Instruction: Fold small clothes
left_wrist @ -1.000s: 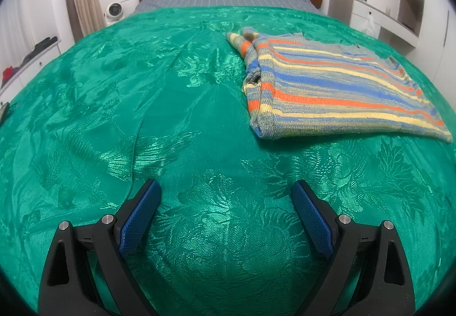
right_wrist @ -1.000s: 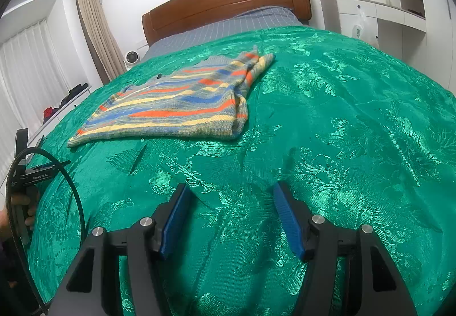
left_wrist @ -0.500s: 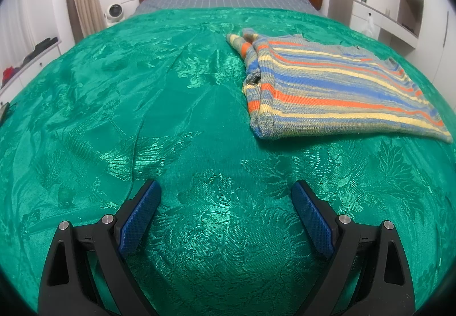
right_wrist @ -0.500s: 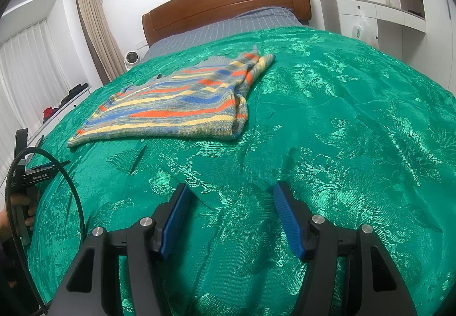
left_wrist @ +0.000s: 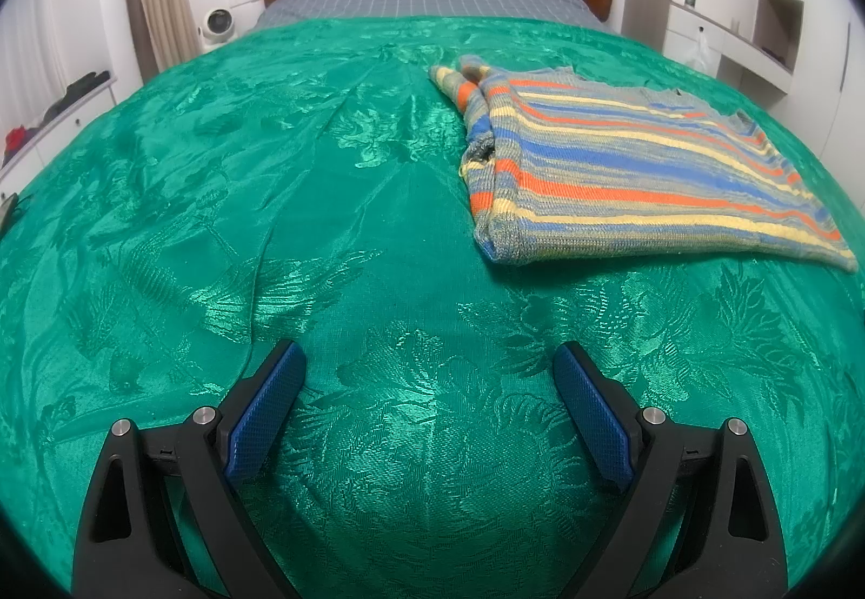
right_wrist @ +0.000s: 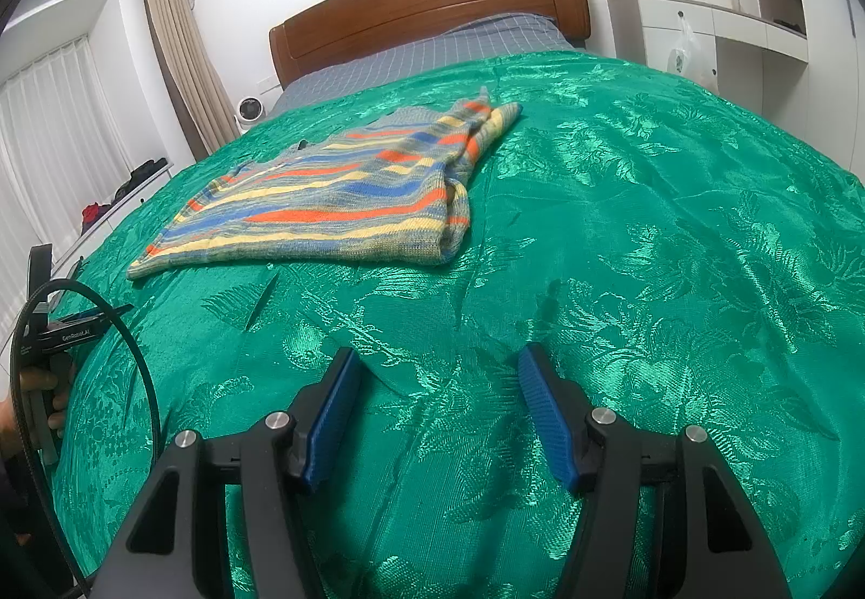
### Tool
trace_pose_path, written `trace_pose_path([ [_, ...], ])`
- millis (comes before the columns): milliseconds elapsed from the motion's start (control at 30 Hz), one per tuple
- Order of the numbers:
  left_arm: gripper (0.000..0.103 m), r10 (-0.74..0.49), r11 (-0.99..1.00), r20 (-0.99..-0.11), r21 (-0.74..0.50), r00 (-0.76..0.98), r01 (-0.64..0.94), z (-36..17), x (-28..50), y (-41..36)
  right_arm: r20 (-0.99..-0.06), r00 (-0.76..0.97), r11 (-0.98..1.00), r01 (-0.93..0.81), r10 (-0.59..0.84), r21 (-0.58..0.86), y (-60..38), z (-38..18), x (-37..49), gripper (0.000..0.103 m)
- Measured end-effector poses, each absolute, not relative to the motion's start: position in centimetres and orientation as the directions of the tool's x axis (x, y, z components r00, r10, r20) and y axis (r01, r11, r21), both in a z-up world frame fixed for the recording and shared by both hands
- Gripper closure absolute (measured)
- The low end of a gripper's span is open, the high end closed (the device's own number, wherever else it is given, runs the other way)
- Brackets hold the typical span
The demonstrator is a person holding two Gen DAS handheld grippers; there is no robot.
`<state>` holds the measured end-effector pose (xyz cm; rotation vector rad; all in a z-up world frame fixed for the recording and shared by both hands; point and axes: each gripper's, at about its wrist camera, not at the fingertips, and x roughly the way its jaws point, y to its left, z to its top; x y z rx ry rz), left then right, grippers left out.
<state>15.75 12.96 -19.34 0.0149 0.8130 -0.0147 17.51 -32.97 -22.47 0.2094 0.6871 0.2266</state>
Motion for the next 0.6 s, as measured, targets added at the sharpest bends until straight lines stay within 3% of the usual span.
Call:
trace_pose_path([
  [367, 0.008, -0.004, 1.000, -0.735, 0.013, 0.678, 0.019, -19.0, 15.8, 12.9, -0.604, 0.749, 0.955, -0.135, 0.273, 0.264, -32.9, -22.5, 17.6, 0.042],
  [467, 0.010, 0.015, 0.999, -0.768, 0.043, 0.640, 0.028, -17.4, 14.9, 12.4, -0.666, 0.698, 0.961, -0.130, 0.263, 0.244, -32.7, -21.3, 18.0, 0.039],
  [600, 0.010, -0.111, 0.986, -0.723, 0.007, 0.682, 0.168, -14.0, 12.3, 9.0, -0.656, 0.671, 0.934, -0.174, 0.345, 0.313, -34.6, -18.2, 16.1, 0.037],
])
